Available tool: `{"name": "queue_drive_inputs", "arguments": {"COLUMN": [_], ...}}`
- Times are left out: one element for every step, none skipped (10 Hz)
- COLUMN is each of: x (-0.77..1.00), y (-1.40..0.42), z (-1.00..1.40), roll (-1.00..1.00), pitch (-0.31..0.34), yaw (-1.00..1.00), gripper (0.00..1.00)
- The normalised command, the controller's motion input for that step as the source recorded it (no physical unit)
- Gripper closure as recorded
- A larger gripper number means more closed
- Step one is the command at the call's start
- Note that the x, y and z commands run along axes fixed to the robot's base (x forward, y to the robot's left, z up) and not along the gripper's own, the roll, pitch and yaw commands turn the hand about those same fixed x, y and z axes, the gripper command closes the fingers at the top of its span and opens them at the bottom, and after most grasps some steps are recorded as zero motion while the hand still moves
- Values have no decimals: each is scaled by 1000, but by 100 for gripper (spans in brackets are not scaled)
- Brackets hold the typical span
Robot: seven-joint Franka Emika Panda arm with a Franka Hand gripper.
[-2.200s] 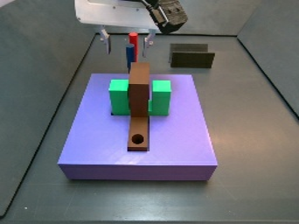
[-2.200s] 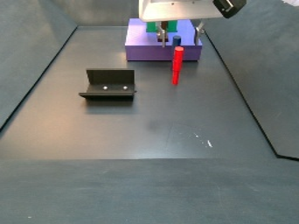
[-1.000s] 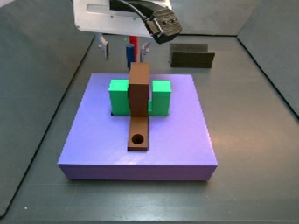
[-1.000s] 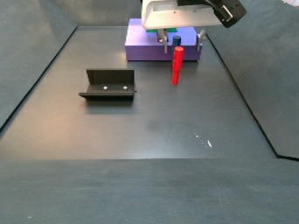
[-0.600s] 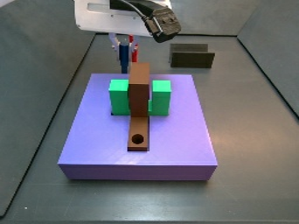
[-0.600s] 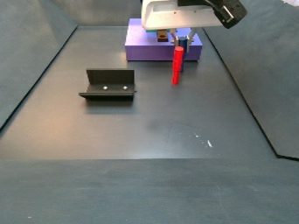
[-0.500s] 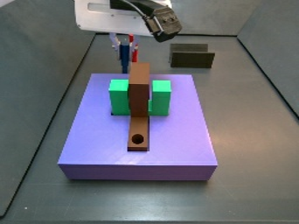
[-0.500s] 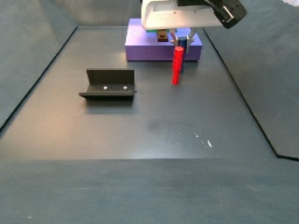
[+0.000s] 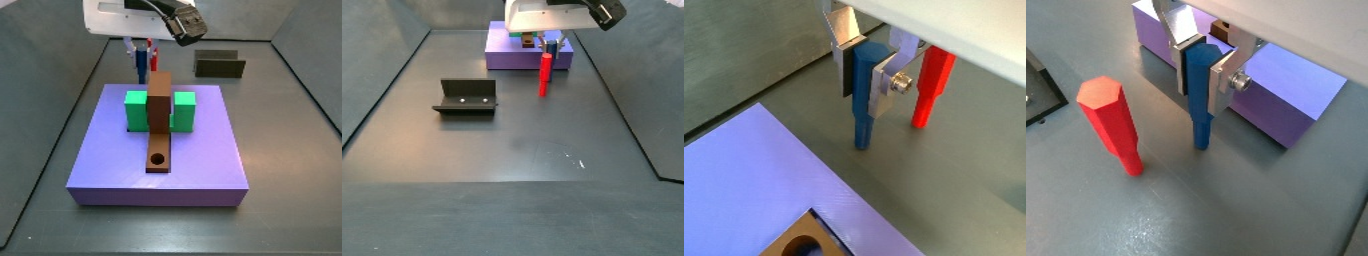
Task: Pick up the blue object. Move up. Move to above the board. Insert the blue object.
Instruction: Pick up the blue object, then move up.
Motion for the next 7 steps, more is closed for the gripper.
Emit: {"name": "queue_drive_inputs", "arguments": {"x": [0,0,0,0,0,0,0], "y": [0,0,0,0,0,0,0], "z": [0,0,0,0,0,0,833], "roll": [0,0,0,0,0,0,0], "pitch": [0,0,0,0,0,0,0], "yaw": [0,0,0,0,0,0,0], "gripper": [100,100,100,100,100,100,100]}}
